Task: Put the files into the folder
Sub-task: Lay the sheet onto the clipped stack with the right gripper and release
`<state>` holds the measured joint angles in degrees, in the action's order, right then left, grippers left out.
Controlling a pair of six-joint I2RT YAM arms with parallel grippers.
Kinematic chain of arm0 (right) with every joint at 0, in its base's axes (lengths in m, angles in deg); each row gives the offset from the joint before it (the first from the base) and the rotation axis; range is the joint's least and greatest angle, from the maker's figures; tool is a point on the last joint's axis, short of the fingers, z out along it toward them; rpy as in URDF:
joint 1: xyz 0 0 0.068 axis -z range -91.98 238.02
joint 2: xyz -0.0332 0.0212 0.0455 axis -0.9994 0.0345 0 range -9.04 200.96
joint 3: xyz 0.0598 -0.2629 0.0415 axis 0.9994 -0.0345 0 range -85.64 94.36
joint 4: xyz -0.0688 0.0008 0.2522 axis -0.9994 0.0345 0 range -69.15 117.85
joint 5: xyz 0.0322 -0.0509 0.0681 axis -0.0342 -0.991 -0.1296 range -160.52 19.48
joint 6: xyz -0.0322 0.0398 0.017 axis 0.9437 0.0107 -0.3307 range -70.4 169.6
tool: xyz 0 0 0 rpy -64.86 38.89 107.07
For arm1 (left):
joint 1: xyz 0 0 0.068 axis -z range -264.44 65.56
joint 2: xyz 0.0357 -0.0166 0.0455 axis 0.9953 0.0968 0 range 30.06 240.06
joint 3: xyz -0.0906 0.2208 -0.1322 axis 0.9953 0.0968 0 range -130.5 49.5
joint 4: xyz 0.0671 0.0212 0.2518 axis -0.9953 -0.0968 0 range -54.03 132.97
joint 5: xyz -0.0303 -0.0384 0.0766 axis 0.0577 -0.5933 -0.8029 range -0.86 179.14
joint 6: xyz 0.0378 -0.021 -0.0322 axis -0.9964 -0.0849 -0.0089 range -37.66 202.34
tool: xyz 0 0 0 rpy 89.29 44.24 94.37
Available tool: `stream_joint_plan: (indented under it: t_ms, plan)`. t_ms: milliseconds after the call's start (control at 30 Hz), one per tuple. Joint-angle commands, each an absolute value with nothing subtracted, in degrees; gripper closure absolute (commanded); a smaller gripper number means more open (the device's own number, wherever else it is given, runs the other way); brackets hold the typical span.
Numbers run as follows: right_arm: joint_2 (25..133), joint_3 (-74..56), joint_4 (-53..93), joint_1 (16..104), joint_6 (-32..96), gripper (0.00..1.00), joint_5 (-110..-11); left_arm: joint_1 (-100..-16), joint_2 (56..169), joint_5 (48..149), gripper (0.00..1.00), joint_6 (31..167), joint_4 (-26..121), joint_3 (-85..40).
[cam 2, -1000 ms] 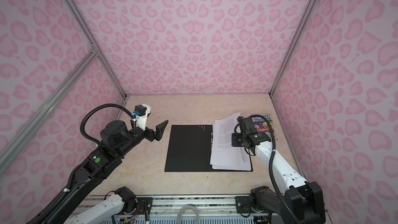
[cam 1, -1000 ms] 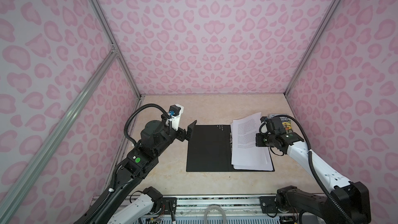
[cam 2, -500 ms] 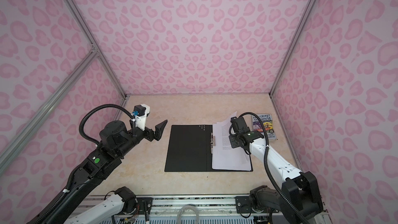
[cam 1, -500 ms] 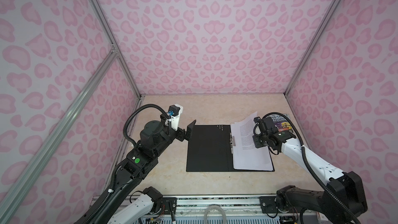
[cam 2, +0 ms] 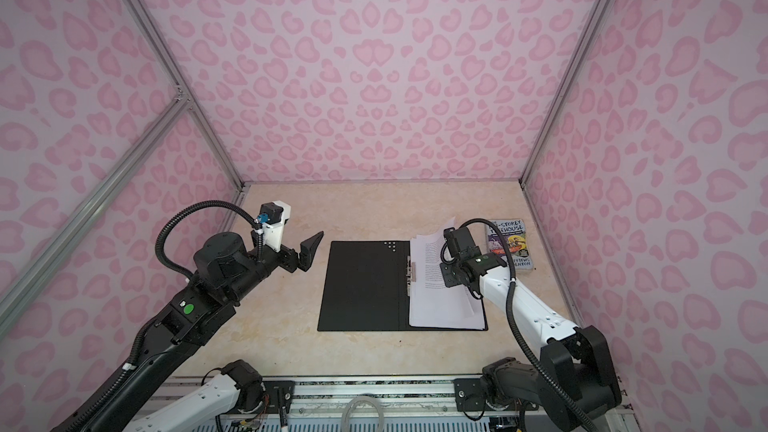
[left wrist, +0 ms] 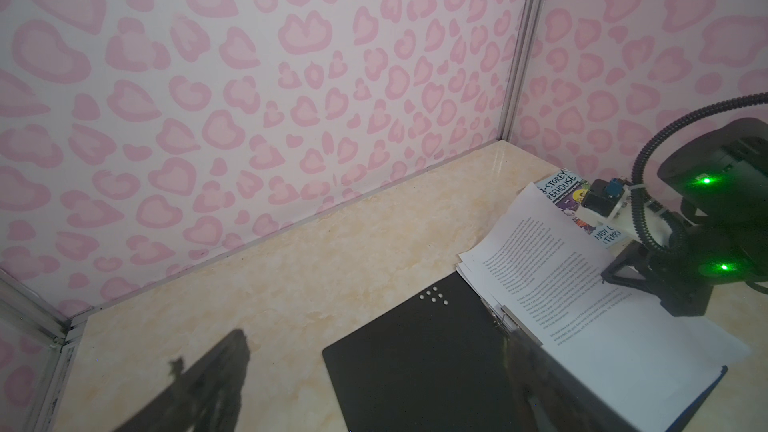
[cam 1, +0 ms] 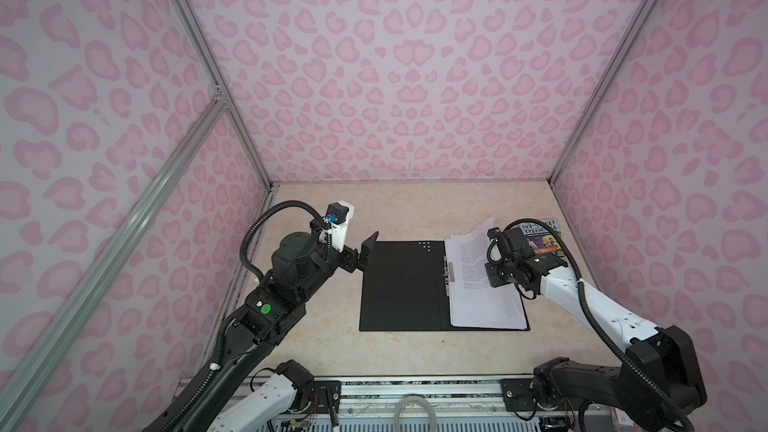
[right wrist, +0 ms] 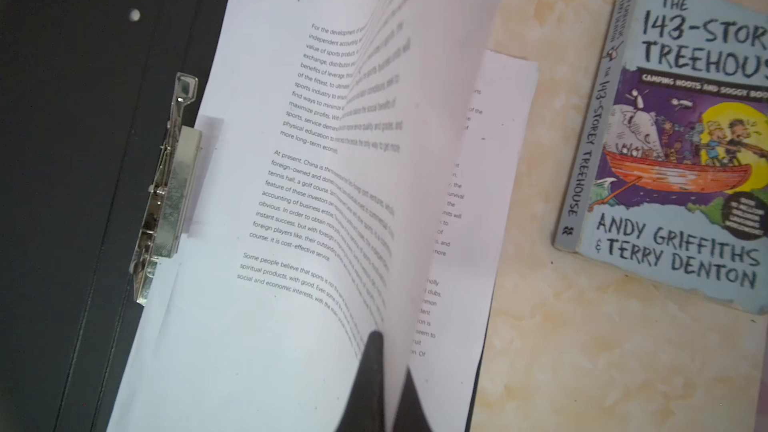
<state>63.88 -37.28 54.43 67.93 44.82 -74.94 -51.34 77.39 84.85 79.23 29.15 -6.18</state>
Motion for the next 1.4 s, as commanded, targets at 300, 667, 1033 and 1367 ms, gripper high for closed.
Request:
stream_joint_plan:
  t_ms: [300,667,1033,1367]
  plan:
    - [63.38,-38.09,54.68,65.15,45.08,1.0,-75.07,-51.4,77.52,85.15,0.03,78.5,29.79,-5.87]
    - [62.89,-35.61,57.34,62.63,46.13,1.0,-76.37,-51.4,77.65,84.9,0.03,78.21,30.01,-5.6]
    - [63.7,-33.95,59.38,61.32,46.76,1.0,-78.79,-51.4,77.81,84.66,0.03,77.86,30.22,-5.41]
    - [65.13,-31.5,62.49,59.75,45.99,1.0,-78.63,-51.4,78.14,84.3,0.03,77.69,30.4,-5.27]
